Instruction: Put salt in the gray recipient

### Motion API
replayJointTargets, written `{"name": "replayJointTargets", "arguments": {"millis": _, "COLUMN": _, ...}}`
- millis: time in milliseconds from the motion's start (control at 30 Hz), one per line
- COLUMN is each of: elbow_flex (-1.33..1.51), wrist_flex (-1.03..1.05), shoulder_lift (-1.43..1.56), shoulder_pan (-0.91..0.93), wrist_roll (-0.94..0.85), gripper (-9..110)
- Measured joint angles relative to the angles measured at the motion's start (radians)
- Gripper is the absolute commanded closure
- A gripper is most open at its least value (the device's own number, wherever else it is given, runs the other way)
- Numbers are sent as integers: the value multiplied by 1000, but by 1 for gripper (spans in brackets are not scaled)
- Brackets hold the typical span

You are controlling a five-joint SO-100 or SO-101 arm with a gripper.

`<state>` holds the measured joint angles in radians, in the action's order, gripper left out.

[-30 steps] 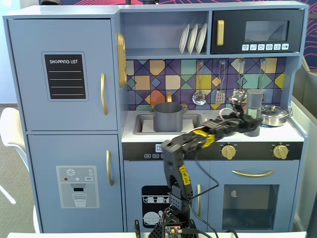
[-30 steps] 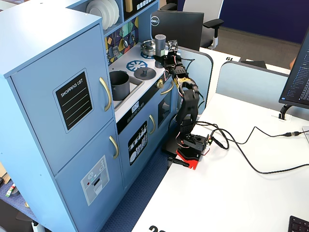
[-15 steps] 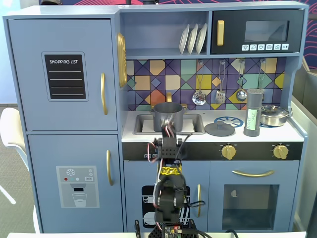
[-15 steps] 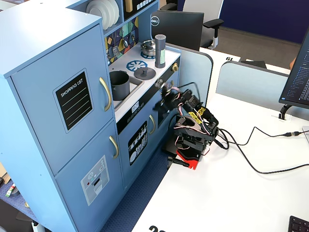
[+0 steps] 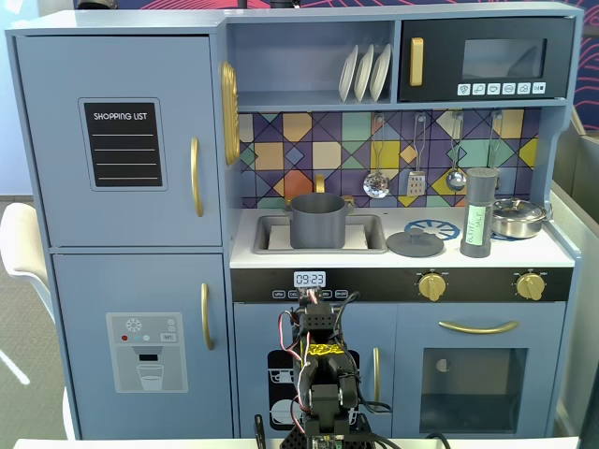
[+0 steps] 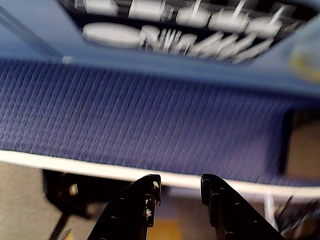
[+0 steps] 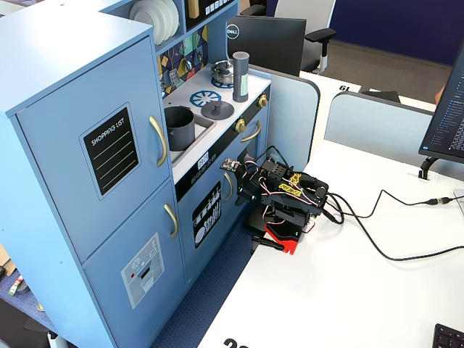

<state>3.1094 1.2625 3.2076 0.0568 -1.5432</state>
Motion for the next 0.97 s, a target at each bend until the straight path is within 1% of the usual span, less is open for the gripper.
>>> {"name": "replayJointTargets", "arguments": {"millis": 167, "elbow_flex": 12, "wrist_flex": 21, "shoulder_lift": 8, "shoulder_pan": 0, "wrist_roll": 40, "gripper": 101}}
{"name": "replayJointTargets", "arguments": {"millis": 300, "elbow_flex": 12, "wrist_flex": 55, "shoulder_lift": 8, "shoulder_pan": 8, "wrist_roll": 5, "gripper": 100}}
{"name": "replayJointTargets", "arguments": {"millis": 967, "elbow_flex": 12, "wrist_flex": 60, "shoulder_lift": 8, "shoulder_pan": 14, "wrist_roll": 3, "gripper": 95}}
